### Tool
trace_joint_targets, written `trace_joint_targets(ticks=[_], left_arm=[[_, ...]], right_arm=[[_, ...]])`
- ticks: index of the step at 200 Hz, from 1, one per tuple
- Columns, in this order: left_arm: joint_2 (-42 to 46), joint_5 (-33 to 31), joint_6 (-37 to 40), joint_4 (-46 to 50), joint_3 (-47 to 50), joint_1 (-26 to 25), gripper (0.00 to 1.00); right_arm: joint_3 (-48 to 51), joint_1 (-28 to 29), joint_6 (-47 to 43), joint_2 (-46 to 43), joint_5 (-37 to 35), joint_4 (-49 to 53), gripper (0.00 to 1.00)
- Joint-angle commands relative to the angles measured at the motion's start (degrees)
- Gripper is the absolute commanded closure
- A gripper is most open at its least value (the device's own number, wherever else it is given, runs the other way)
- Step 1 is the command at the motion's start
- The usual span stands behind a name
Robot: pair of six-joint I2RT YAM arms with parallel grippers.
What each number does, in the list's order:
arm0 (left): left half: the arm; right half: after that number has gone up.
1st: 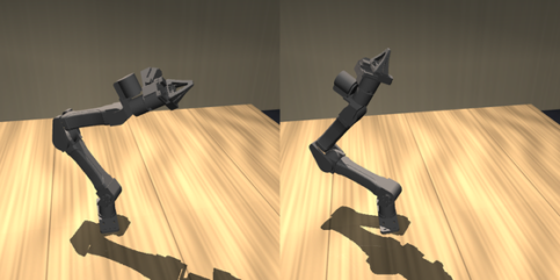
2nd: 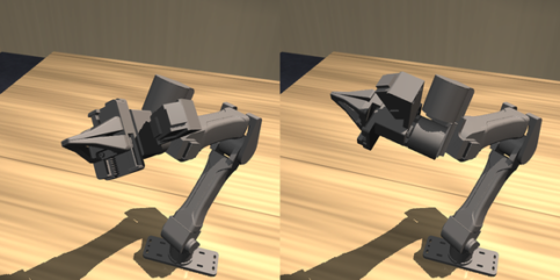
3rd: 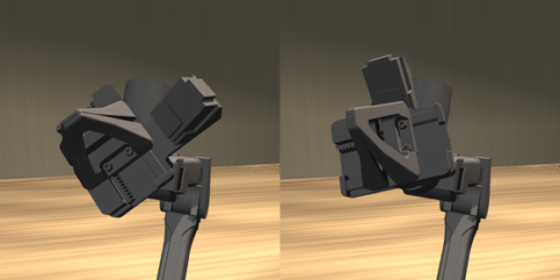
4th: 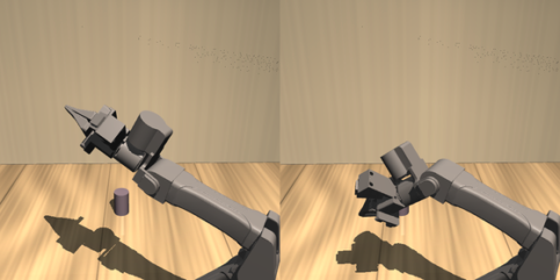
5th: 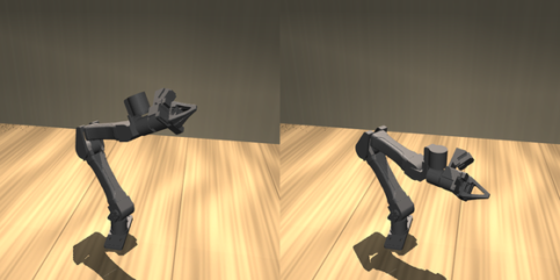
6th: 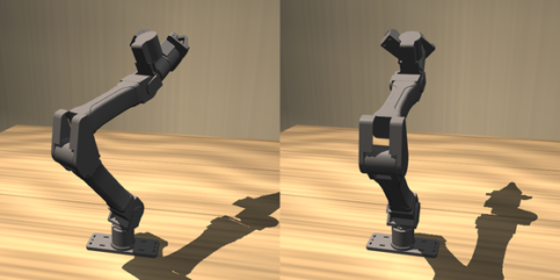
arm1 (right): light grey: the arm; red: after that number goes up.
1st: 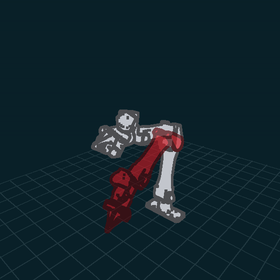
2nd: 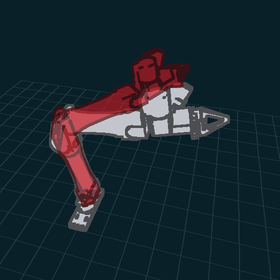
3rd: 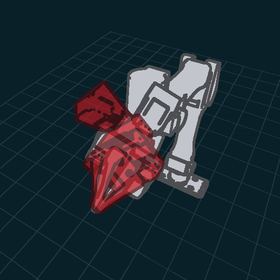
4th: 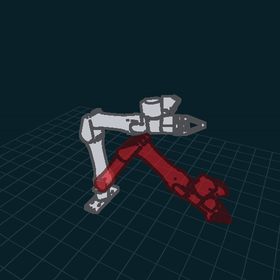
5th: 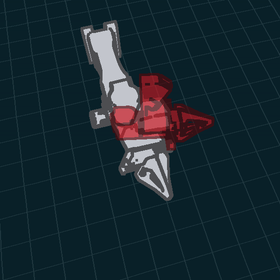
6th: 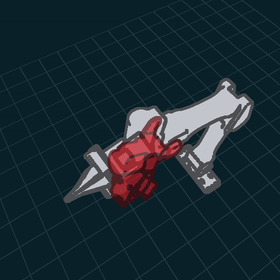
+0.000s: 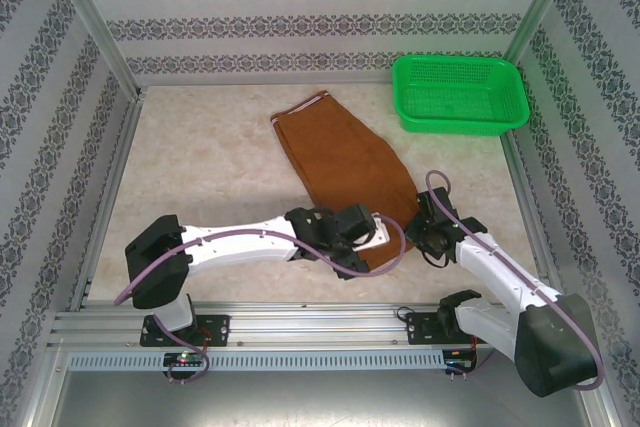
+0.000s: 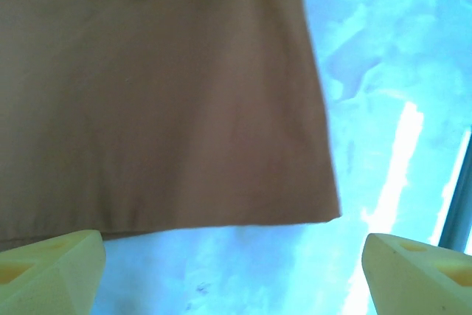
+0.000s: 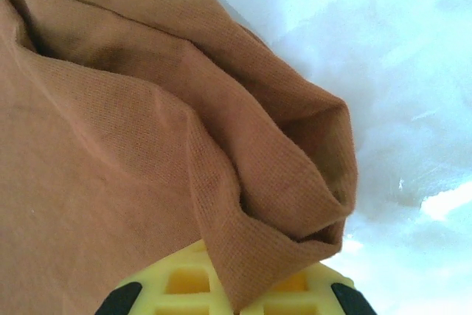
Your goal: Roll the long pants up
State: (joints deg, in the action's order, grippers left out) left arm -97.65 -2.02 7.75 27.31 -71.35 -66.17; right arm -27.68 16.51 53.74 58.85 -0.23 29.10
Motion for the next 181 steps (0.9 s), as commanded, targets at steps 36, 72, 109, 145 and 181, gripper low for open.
trace_joint_targets(ticks=[36, 72, 109, 145, 181], left_arm=[[-9.12, -0.52, -5.96, -5.80, -1.84, -2.02, 0.09], [-14.79, -4.49, -6.75, -5.16, -5.16, -2.22, 0.08], [-19.59, -8.81, -6.17, -5.02, -8.23, -2.23, 0.09], [-26.04, -15.54, -8.29, -1.74, -11.29, 0.26, 0.34], [-28.21, -12.59, -9.69, -1.45, -9.07, 5.26, 0.94]], right_arm=[[1.62, 1.93, 3.57, -5.04, 1.11, 1.92, 1.00], [2.56, 2.26, 4.27, -6.75, 0.97, 1.29, 1.00], [2.32, 2.83, 5.18, -4.98, 2.42, -0.48, 1.00], [2.16, 3.15, 6.43, -7.96, 2.36, 0.80, 1.00], [2.24, 3.05, 6.83, -12.28, 1.54, 3.45, 1.00]])
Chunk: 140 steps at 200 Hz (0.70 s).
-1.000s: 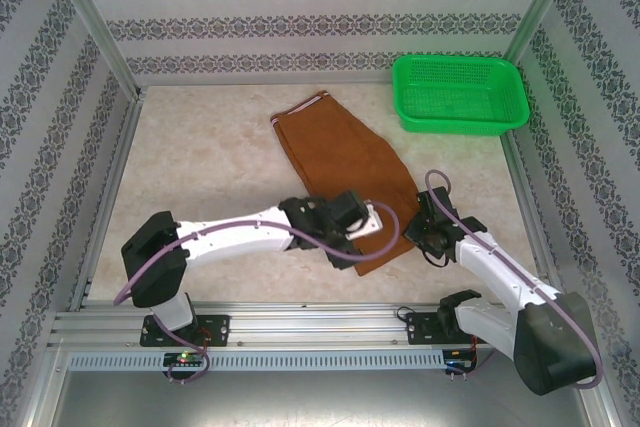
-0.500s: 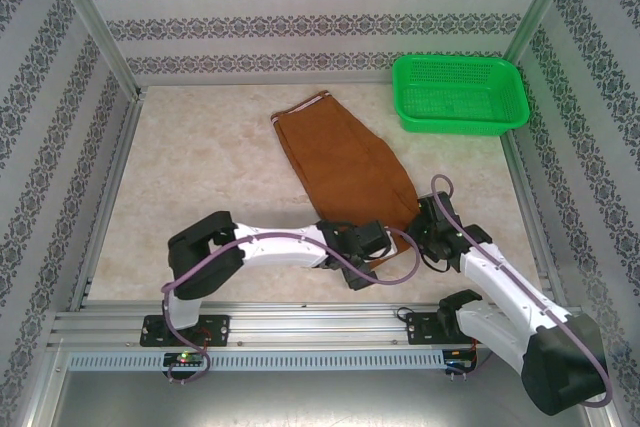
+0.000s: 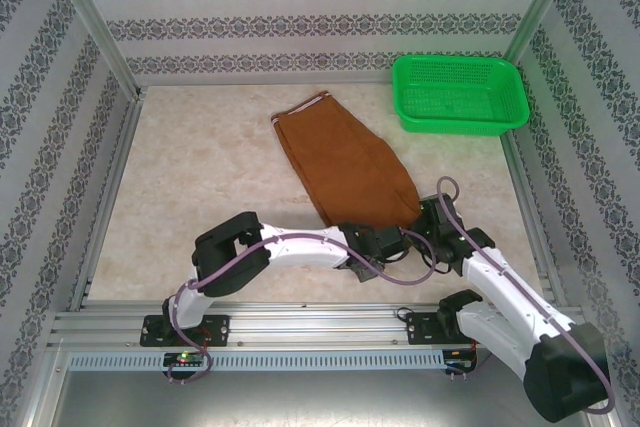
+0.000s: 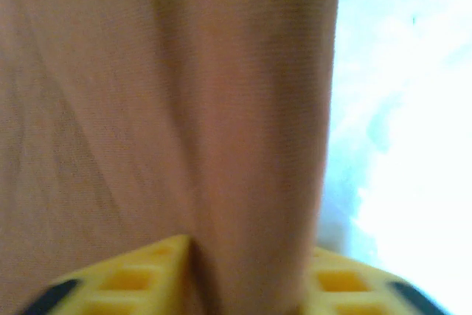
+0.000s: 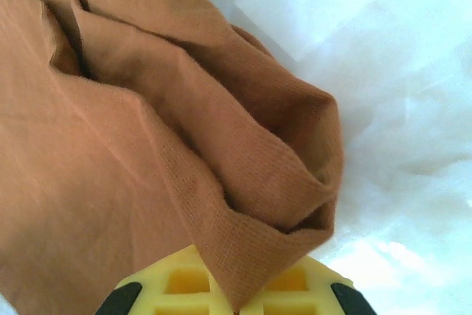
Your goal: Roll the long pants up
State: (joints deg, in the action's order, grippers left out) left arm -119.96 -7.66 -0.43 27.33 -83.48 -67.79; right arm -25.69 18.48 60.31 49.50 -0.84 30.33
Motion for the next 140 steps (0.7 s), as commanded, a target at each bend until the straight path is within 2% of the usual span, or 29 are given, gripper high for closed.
trace_joint_targets(ticks=[1, 3, 26, 39, 41, 50, 56, 63, 71, 81, 94, 113, 125, 140], left_arm=[[-5.85, -7.03, -1.47, -1.53, 3.15, 6.97, 0.96], [-5.80, -7.09, -1.43, -1.57, 3.44, 7.03, 1.00], [-3.67, -5.60, 0.54, -0.77, 5.66, 7.94, 1.00], [-1.29, 1.19, 2.23, 2.23, 5.72, 8.11, 1.00], [-0.79, 2.59, 2.50, 2.76, 5.71, 8.11, 1.00], [1.42, 8.53, 2.31, 5.03, 5.39, 8.26, 1.00], [2.39, 14.68, 2.39, 7.44, 4.48, 8.60, 1.00], [2.78, 21.72, 2.50, 11.04, 2.50, 9.05, 1.00], [3.14, 26.21, 2.18, 14.37, 0.56, 9.25, 1.00], [3.25, 33.36, 2.90, 18.46, -1.64, 9.64, 1.00], [3.16, 38.02, 1.95, 21.96, -4.13, 10.19, 1.00], [2.02, 48.08, 1.11, 26.37, -7.65, 11.64, 1.00], [1.04, 55.25, -0.62, 26.99, -8.87, 13.65, 1.00], [0.29, 66.36, -4.89, 23.42, -8.18, 16.20, 1.00]], right_arm=[[0.23, 1.05, 0.24, -3.01, 2.11, 2.30, 1.00], [0.30, 1.04, 0.29, -3.18, 2.08, 2.39, 1.00], [0.78, 0.94, 0.68, -4.01, 1.72, 2.43, 1.00], [0.97, 0.60, -0.03, -3.31, 1.96, 0.72, 0.99], [0.88, 0.62, -0.26, -3.16, 1.98, 0.51, 0.93], [0.25, 0.42, -1.24, -2.10, 1.53, -0.54, 0.50], [-0.38, 0.43, -1.78, -1.14, 0.96, -0.52, 0.28], [-1.75, 0.42, -2.40, -0.08, -0.11, 0.04, 0.13], [-3.22, 0.38, -3.24, 1.10, -1.20, 0.48, 0.04], [-5.20, 0.23, -4.28, 2.27, -2.41, 1.62, 0.03], [-7.21, -0.04, -5.10, 2.93, -2.79, 2.38, 0.03], [-9.20, -0.17, -5.73, 2.85, -2.05, 3.39, 0.02], [-9.81, -0.17, -6.01, 2.34, -1.10, 3.85, 0.02], [-9.78, -0.05, -5.78, 1.36, -0.06, 4.03, 0.02]])
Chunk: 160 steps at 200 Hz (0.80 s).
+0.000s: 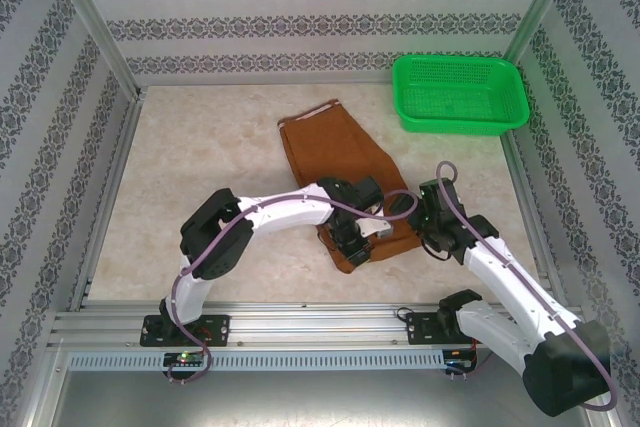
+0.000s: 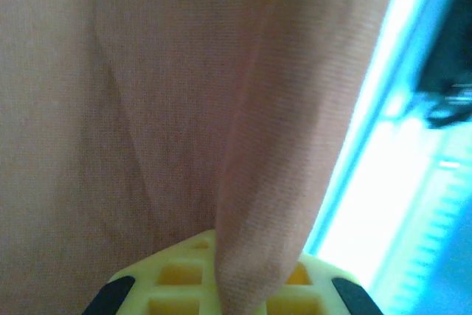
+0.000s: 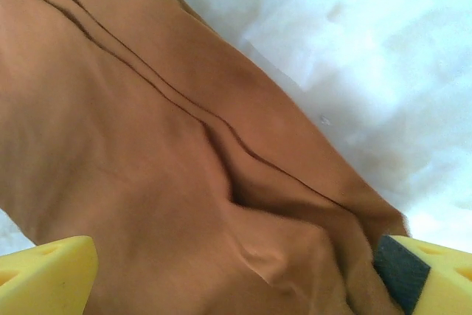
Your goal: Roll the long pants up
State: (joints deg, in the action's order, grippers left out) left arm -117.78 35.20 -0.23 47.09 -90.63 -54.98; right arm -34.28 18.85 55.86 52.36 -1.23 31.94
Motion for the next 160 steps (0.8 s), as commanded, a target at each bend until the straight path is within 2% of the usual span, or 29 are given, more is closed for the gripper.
trace_joint_targets(ticks=[1, 23, 48, 70, 82, 120, 160], left_arm=[[-1.96, 24.12, -5.42, 3.34, -0.99, 3.57, 1.00], [-2.46, 31.83, -11.33, -1.70, 1.33, 5.52, 1.00], [-5.61, 33.75, -13.64, -3.23, 2.59, 7.86, 1.00], [-9.51, 35.09, -16.11, -6.45, 2.48, 10.50, 1.00], [-11.63, 35.27, -16.61, -6.76, 1.15, 11.88, 1.00], [-13.81, 37.40, -24.37, -14.45, 0.31, 15.93, 1.00], [-15.98, 40.33, -21.94, -10.19, -3.66, 16.40, 1.00]], right_arm=[[-1.16, -0.41, -1.30, -1.57, 0.35, 2.42, 0.02], [-0.72, -0.15, -0.26, -4.05, 0.46, 3.21, 0.02], [-0.10, 0.05, 1.20, -8.72, -0.69, 3.71, 0.03], [-0.60, 0.36, 1.71, -10.60, 0.13, 5.08, 0.08], [-0.72, 0.90, 1.88, -10.37, 0.36, 5.76, 0.11], [-0.09, 2.73, 2.90, -9.61, 1.18, 5.60, 0.09], [3.31, 3.30, 3.69, -3.10, 4.24, -0.69, 0.08]])
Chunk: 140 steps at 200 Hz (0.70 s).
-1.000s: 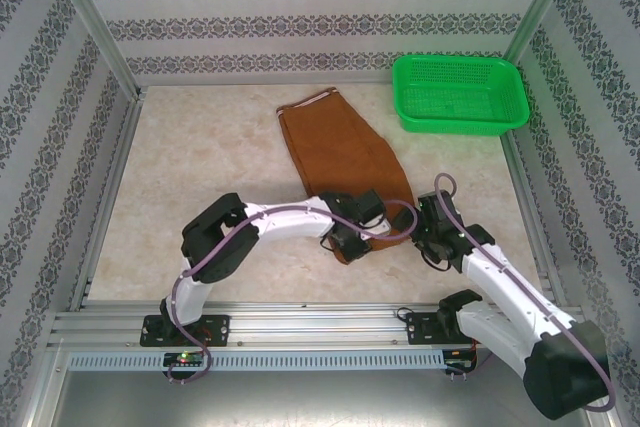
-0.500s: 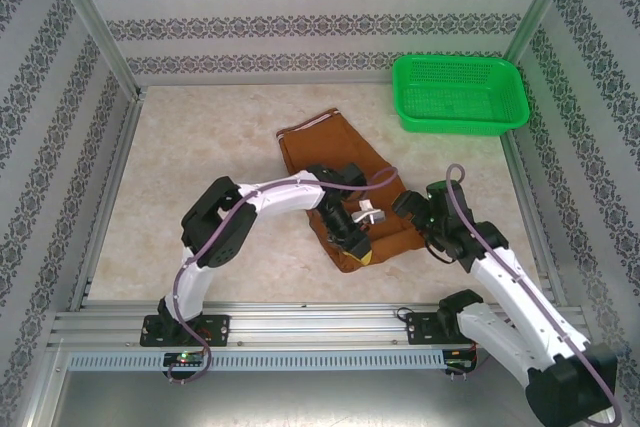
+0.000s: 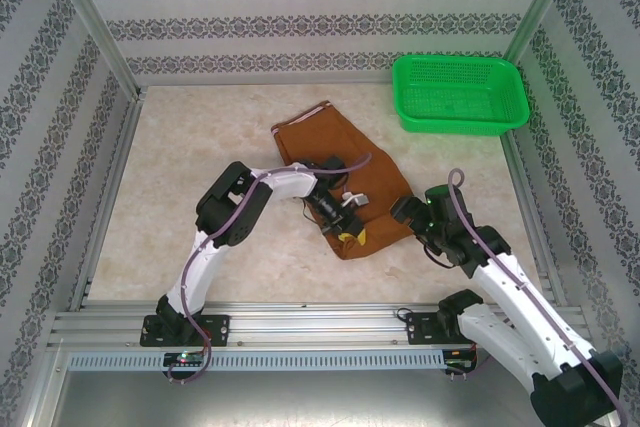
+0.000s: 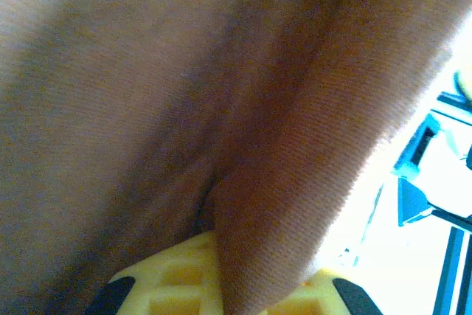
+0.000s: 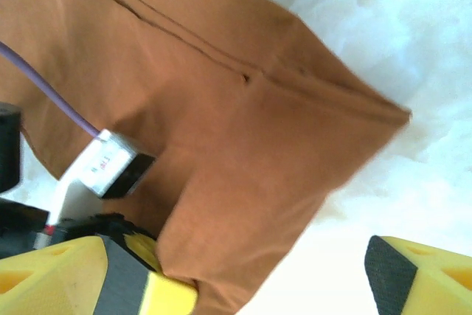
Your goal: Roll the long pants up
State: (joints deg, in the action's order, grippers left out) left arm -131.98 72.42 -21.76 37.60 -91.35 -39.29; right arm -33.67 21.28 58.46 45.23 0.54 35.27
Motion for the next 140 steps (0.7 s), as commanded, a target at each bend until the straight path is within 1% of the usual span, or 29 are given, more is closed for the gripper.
trace_joint_targets(ticks=[1, 44, 59, 78, 86, 94, 108, 112, 117, 118, 119, 120, 121, 135, 140], left_arm=[[-1.87, 3.09, -0.44, -0.70, -2.99, 0.70, 1.00], [-1.95, 6.32, 1.07, 0.00, -2.40, 0.97, 1.00], [-2.13, 7.06, 3.53, 2.38, -2.43, 1.18, 1.00], [-2.16, 8.50, 5.14, 3.02, -1.39, 1.79, 1.00], [-2.05, 8.54, 6.24, 3.90, -1.33, 1.97, 1.00], [-2.06, 8.55, 7.63, 5.09, -1.33, 2.34, 1.00], [-1.44, 8.10, 11.14, 7.73, -1.64, 2.81, 1.00], [-1.12, 8.33, 12.10, 8.16, -1.62, 2.89, 1.00], [-0.81, 7.86, 13.46, 9.30, -1.91, 2.89, 0.99], [-0.73, 7.62, 13.74, 9.58, -2.00, 2.90, 0.99], [-0.64, 7.41, 13.97, 9.85, -2.04, 2.90, 0.99], [-0.60, 7.09, 14.22, 10.07, -2.10, 2.90, 0.98], [-0.49, 6.80, 14.43, 10.18, -2.18, 2.90, 0.98], [1.67, 1.31, 16.38, 11.46, -1.95, 2.90, 0.90], [2.78, -3.02, 16.00, 11.30, -1.74, 2.90, 0.88]], right_arm=[[2.76, 0.87, 1.11, 4.32, 2.55, -4.21, 0.08], [4.24, 0.54, 0.78, 15.28, 0.93, -13.22, 0.07], [3.39, -0.08, 0.04, 18.96, -0.03, -15.81, 0.08], [1.46, -0.45, -1.34, 25.00, -0.83, -18.08, 0.08], [0.73, -0.51, -1.63, 27.84, -0.83, -18.81, 0.09], [0.04, -0.54, -2.02, 30.36, -0.24, -19.60, 0.19], [0.32, -0.36, -1.87, 33.82, -0.40, -21.67, 0.45], [0.78, -0.43, -1.79, 34.44, -0.23, -22.66, 0.63], [1.35, -0.60, -1.67, 35.00, 0.02, -23.70, 0.87], [1.47, -0.65, -1.63, 35.05, 0.01, -23.86, 0.89], [1.57, -0.68, -1.57, 35.12, 0.00, -23.94, 0.96], [1.67, -0.70, -1.49, 35.15, -0.05, -24.02, 0.99], [1.76, -0.79, -1.41, 35.13, -0.12, -24.06, 1.00], [2.99, -0.79, -0.92, 34.42, -0.37, -24.06, 1.00], [3.35, -0.85, -0.68, 33.60, -0.36, -23.50, 1.00]])
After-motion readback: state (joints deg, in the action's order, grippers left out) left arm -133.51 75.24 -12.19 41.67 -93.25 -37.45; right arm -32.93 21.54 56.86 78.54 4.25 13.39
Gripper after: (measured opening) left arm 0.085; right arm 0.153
